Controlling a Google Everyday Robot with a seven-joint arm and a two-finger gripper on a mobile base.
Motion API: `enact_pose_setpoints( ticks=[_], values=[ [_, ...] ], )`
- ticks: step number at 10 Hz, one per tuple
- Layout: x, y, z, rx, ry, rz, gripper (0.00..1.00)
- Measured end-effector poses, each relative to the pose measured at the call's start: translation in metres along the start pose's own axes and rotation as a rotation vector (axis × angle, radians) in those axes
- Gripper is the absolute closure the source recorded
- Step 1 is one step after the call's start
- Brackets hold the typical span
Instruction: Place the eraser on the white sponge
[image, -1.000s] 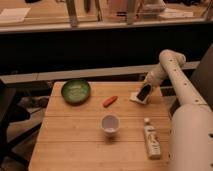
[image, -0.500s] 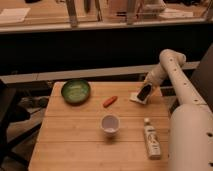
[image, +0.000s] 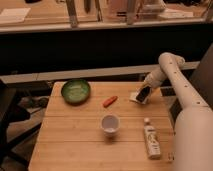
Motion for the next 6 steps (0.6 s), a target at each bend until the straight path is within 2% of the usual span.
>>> enact_pose_setpoints(
  ticks=[2, 4, 5, 6],
  values=[
    [-0.006, -0.001, 0.008, 0.007, 0.01, -0.018, 1.0],
    [-0.01, -0.002, 0.02, 0.006, 0.038, -0.034, 1.0],
    [-0.01, -0.003, 0.025, 0.006, 0.048, -0.038, 0.97],
    [-0.01, -0.002, 0.032, 0.002, 0.057, -0.041, 0.87]
  ],
)
